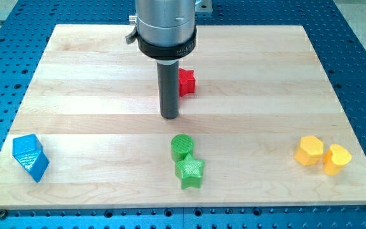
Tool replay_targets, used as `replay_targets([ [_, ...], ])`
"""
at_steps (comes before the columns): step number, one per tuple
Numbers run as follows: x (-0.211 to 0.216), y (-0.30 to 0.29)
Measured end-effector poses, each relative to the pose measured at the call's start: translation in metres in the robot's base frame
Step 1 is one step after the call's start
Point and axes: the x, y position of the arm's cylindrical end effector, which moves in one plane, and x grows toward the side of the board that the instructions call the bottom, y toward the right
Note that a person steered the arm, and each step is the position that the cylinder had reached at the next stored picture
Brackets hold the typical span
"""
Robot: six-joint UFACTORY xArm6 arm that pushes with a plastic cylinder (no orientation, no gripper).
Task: Place your arm above the hexagon
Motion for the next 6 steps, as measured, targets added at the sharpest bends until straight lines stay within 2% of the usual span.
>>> replay_targets([
  [6, 0.0077, 0.0030],
])
